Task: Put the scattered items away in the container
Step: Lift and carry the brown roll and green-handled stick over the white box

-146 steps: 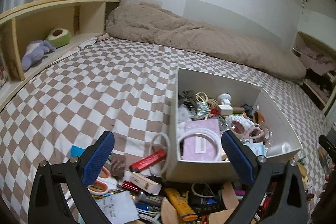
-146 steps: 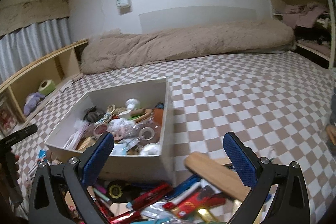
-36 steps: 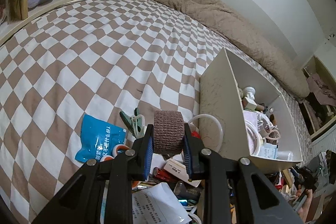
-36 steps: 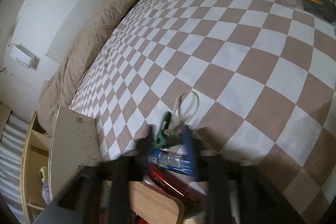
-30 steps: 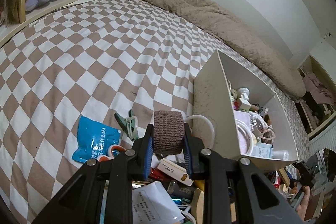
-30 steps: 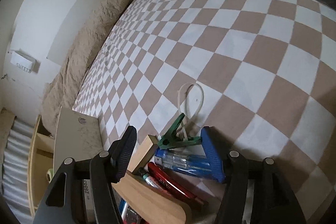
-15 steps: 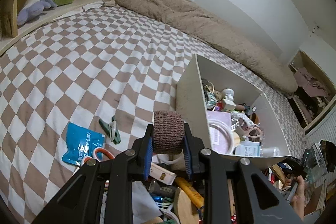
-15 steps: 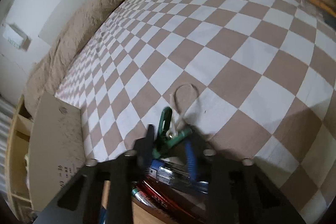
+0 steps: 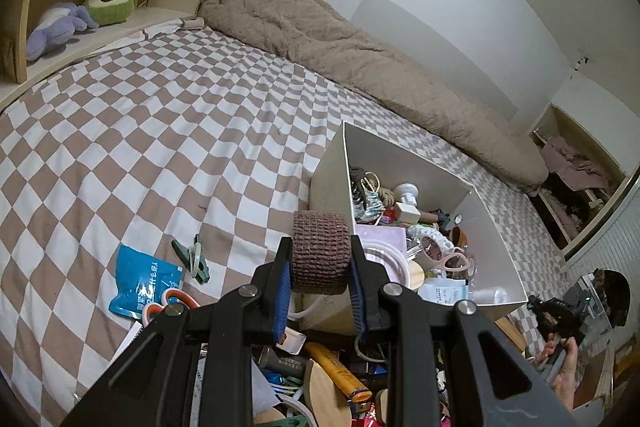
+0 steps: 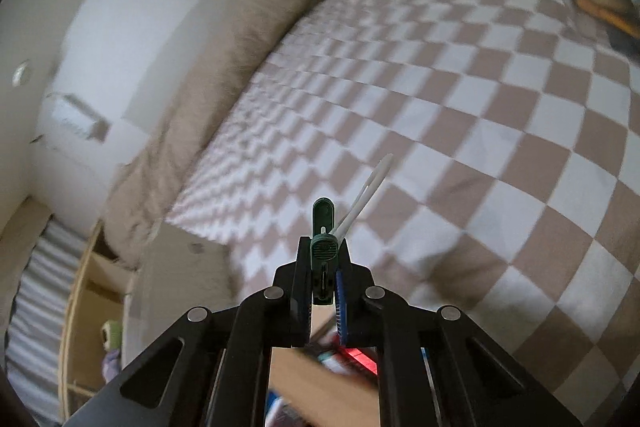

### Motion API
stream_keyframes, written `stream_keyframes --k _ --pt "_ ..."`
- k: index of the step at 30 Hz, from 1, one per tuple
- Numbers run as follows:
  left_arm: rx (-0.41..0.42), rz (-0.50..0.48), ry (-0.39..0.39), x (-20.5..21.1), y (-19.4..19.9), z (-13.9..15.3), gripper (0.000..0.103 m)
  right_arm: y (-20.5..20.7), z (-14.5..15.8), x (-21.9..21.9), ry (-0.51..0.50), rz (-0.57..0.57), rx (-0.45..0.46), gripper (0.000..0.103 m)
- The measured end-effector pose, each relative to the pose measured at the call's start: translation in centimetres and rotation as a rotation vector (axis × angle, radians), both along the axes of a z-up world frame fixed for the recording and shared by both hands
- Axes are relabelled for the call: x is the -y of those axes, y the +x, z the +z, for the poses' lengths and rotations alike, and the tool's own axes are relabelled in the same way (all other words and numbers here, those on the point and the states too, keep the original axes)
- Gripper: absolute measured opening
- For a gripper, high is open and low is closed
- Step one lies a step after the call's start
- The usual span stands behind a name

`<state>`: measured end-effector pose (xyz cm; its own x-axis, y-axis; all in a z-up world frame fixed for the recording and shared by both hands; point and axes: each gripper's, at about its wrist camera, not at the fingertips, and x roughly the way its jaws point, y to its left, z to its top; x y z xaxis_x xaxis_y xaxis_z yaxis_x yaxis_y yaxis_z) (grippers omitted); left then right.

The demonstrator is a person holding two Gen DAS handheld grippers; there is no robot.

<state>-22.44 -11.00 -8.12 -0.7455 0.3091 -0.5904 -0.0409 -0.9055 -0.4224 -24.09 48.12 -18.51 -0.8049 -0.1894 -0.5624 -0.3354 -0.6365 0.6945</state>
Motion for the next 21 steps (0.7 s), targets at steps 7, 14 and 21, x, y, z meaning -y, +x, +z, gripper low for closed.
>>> stream_keyframes --k 7,14,21 --pt "-0.017 -0.029 -0.003 -1.2 0.3 0.5 0.025 -0.1 3.7 4.7 0.113 0.167 -0.075 0.010" --pt "-0.028 -0.059 -0.010 -2.5 0.5 0.6 0.025 -0.2 5.0 9.5 0.133 0.331 -0.119 0.010" --pt "-0.042 -0.110 -0.030 -4.5 0.6 0.9 0.025 1.0 6.2 12.9 0.169 0.461 -0.173 0.010"
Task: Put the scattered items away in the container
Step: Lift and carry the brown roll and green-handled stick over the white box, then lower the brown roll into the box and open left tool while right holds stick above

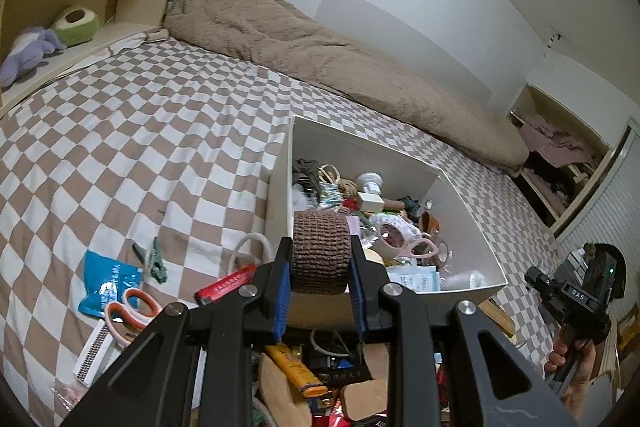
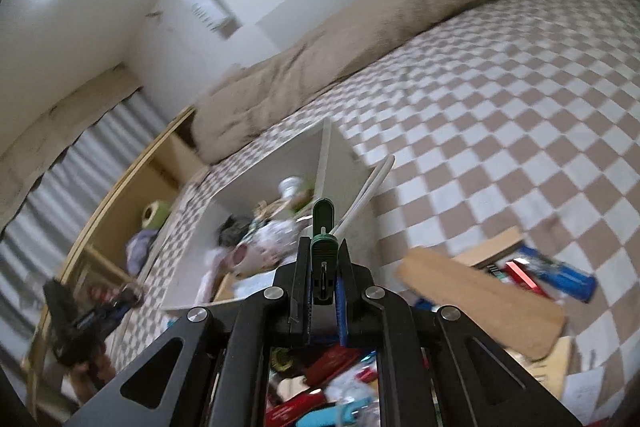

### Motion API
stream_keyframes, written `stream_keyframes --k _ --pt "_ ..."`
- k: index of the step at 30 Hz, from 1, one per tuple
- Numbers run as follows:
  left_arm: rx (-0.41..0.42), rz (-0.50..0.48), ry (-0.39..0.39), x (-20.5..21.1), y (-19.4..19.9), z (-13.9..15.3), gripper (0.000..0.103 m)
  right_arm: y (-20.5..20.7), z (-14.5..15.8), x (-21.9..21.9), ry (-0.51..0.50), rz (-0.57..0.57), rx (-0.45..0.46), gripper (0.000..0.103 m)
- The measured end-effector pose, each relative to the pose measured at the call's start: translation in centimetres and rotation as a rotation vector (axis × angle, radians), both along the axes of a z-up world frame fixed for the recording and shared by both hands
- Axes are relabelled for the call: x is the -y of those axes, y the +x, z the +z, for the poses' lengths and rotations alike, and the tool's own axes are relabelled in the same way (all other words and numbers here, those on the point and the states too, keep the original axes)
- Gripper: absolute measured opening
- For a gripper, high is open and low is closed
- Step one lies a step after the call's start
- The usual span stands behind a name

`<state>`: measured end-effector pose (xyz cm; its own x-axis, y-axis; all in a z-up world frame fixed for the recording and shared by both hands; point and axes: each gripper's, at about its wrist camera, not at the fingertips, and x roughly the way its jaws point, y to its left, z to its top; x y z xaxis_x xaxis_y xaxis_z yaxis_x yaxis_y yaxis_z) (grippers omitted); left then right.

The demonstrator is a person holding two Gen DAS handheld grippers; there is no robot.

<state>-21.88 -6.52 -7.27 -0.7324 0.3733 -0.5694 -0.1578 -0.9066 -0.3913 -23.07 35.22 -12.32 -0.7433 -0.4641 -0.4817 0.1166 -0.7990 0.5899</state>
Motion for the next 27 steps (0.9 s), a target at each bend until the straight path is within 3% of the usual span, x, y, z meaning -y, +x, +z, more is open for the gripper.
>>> stream_keyframes --k 14,18,27 --pt "-0.023 -0.182 0.014 -7.3 -2.3 0.4 0.025 0.8 0.2 5.7 0.021 0.169 -0.072 0.010" --pt "-0.009 -0.252 0.034 -10.5 -4.0 0.0 0.025 0.8 0.2 6.1 0.024 0.183 -0.080 0.010" --pt "0.080 -0.382 -0.015 -18.3 -7.4 -1.0 0.025 1.2 0.6 4.7 -0.006 0.164 -0.098 0.010"
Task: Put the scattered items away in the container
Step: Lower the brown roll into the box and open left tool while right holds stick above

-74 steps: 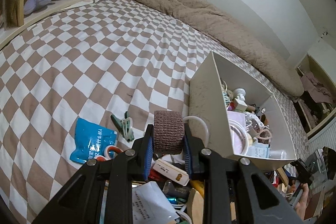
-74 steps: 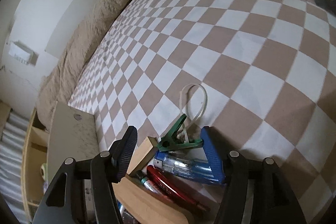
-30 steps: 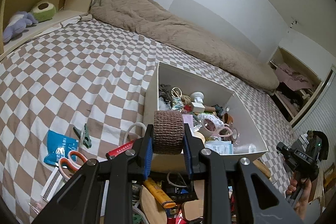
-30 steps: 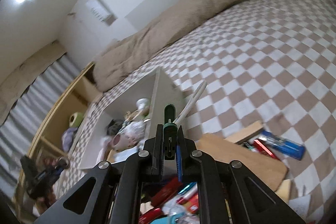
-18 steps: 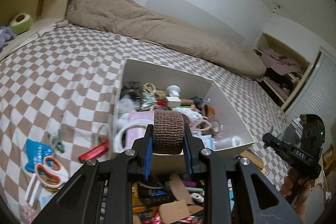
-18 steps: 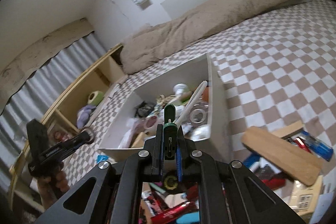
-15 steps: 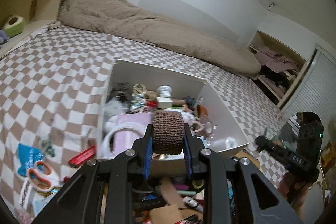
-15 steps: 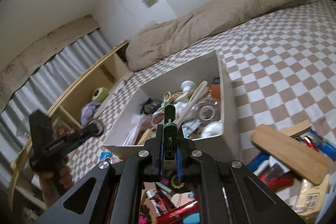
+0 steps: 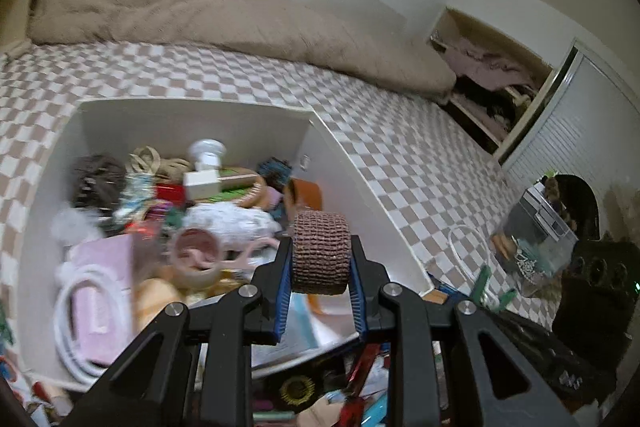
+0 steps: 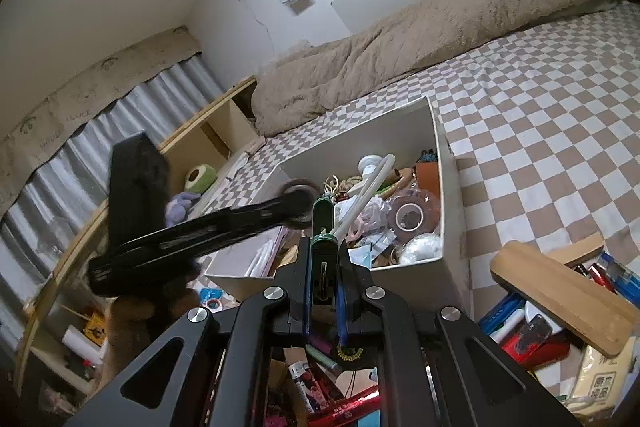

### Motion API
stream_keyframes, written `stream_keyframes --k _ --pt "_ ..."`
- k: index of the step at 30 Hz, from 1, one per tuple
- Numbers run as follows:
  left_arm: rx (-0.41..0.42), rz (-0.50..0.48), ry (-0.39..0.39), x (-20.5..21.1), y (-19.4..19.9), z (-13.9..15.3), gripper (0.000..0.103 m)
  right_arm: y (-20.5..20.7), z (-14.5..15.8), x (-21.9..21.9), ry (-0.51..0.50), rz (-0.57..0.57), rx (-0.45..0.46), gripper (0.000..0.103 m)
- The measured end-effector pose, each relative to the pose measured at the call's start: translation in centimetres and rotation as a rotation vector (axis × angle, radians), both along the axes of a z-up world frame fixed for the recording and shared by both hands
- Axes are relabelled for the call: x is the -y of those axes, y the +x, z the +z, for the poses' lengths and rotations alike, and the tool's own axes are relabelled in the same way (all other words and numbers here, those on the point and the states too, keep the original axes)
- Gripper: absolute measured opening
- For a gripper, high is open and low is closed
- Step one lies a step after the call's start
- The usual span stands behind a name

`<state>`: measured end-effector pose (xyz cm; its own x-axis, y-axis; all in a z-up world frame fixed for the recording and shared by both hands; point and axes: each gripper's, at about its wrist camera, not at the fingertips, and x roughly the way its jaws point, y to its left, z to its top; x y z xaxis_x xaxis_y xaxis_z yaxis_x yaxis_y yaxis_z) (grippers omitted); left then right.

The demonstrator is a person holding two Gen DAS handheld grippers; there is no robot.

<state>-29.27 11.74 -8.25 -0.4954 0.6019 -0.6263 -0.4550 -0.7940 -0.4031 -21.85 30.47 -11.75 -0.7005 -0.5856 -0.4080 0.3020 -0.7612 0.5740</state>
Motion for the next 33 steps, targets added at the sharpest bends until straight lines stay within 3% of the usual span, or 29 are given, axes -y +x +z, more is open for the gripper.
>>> stream_keyframes --k 6,10,19,22,33 --pt "0.068 -0.013 -0.091 -3.1 -2.4 -1.0 0.025 0.1 0.1 -1.1 -0.036 -0.009 0.003 0.010" --pt "0.156 0.002 -0.156 -3.9 -4.3 -2.3 0.025 0.2 0.2 -1.6 -0.049 -0.014 0.002 0.010" --pt "0.230 0.028 -0.243 -3.7 -4.9 -3.5 0.025 0.1 0.1 -2.6 -0.087 -0.025 0.015 0.010" --pt "0.261 0.046 -0.224 -2.9 -5.1 -4.0 0.026 0.1 0.1 -2.7 -0.095 -0.024 0.019 0.010" --pt "0.228 0.096 -0.314 -1.8 -3.7 -3.1 0.027 0.2 0.1 -2.9 -0.106 -0.021 0.023 0.010"
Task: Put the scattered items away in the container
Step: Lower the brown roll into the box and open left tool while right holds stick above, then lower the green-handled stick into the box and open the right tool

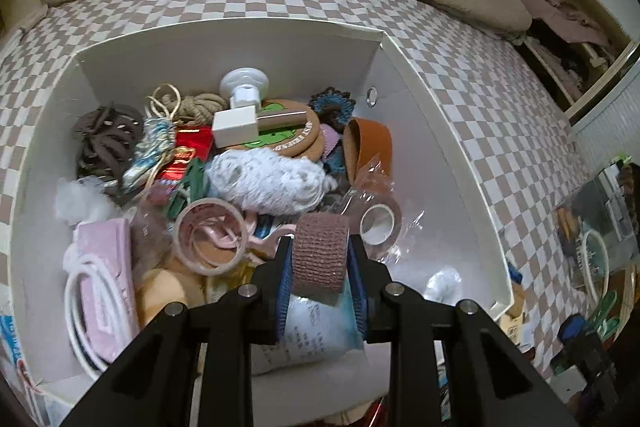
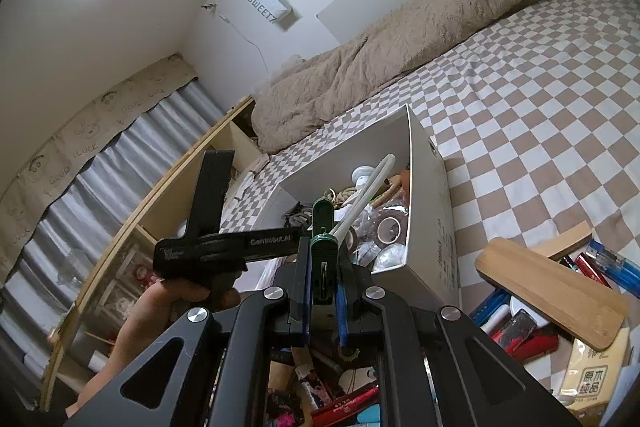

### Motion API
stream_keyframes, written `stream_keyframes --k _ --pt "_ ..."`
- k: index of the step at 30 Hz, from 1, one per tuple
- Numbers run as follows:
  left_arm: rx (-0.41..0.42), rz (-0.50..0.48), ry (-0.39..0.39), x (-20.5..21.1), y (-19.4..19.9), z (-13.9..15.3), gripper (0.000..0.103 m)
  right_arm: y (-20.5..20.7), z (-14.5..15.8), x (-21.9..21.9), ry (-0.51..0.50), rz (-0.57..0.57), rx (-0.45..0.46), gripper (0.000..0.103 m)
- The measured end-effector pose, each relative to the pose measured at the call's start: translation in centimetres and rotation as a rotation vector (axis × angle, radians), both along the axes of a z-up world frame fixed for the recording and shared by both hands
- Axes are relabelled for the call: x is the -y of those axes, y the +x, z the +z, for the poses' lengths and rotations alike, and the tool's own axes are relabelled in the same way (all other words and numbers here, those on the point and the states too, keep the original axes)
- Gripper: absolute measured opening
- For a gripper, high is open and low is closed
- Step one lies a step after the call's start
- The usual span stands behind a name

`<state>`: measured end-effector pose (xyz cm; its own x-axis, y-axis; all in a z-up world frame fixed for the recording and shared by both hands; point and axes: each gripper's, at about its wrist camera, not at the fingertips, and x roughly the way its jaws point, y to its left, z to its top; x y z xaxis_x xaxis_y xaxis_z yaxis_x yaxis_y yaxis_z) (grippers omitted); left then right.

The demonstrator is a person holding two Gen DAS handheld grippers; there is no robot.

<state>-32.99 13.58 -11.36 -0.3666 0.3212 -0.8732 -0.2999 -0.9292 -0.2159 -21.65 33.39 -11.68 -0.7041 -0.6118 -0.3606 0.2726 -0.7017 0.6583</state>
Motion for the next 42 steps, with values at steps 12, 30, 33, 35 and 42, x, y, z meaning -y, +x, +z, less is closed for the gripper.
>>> stream_keyframes --k 12,30,33,35,42 --pt "-0.003 0.095 -0.025 3.3 1.1 -0.6 0.049 0.1 0.1 0.4 0.010 0.013 -0.001 0.010" --pt "-0.118 0.156 0.153 8.1 4.7 1.0 0.059 -3.6 -0.6 3.3 0.125 0.078 0.033 0.010" --pt "-0.146 0.166 0.177 8.9 5.6 1.3 0.060 -3.9 -0.7 4.2 0.148 0.091 0.046 0.010" --pt "-0.160 0.170 0.202 9.4 6.3 1.5 0.070 -4.1 -0.8 4.8 0.171 0.098 0.048 0.010" --pt "-0.247 0.181 0.226 10.4 7.9 2.8 0.092 -4.6 -1.0 6.0 0.258 0.056 0.067 0.010"
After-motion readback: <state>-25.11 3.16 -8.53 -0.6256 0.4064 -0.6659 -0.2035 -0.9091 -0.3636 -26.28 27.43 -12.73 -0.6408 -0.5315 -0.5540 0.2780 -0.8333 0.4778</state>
